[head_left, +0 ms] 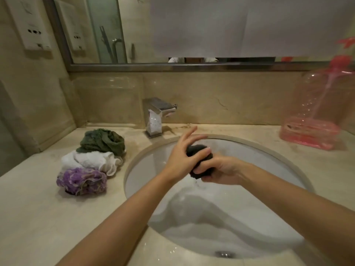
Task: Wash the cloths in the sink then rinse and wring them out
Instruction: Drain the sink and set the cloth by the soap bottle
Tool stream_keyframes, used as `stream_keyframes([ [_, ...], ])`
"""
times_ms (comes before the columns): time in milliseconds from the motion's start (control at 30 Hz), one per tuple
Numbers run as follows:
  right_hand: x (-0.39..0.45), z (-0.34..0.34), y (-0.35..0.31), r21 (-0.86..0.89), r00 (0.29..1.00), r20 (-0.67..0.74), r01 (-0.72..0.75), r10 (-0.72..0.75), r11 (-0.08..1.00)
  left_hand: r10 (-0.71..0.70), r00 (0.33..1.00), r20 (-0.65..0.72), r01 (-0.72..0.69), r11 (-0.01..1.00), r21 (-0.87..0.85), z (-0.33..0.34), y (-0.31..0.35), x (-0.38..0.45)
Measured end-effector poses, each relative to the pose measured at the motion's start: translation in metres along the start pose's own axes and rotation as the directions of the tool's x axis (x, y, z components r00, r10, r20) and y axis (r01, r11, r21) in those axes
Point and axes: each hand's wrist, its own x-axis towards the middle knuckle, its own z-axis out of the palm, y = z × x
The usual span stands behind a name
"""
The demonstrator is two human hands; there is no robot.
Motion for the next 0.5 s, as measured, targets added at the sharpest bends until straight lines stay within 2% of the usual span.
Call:
stream_keyframes([
  [67, -0.008, -0.001, -0.003, -0.257, 0.997, -0.074, -0.05, 0.032, 0.965, 0.101, 0.993, 0.067, -0.108, 0.989, 0.103, 0.006, 0.007, -0.001],
  [167, -0.019, -0.006, -0.014, -0.513, 0.98, -0.199, -0.127, 0.026, 0.849, 0.195, 0.97, 0.148, -0.244, 0.813, 0.529, 0.019, 0.021, 0.004],
  [267, -0.027, -0.015, -0.028, -0.654, 0.951, -0.306, -0.173, -0.048, 0.736, 0.151, 0.971, 0.185, -0.238, 0.7, 0.674, 0.029, 0.042, 0.017],
  [367, -0.025, -0.023, -0.038, -0.736, 0.893, -0.417, -0.222, -0.17, 0.64, 0.136, 0.971, 0.195, -0.238, 0.572, 0.785, 0.037, 0.057, 0.036],
  [433, -0.022, -0.028, -0.041, -0.802, 0.854, -0.449, -0.256, -0.264, 0.539, 0.047, 0.989, 0.141, -0.145, 0.522, 0.841, 0.044, 0.063, 0.051],
  [500, -0.019, -0.032, -0.041, -0.829, 0.815, -0.474, -0.285, -0.334, 0.481, -0.049, 0.988, 0.144, -0.107, 0.452, 0.886, 0.05, 0.061, 0.066],
])
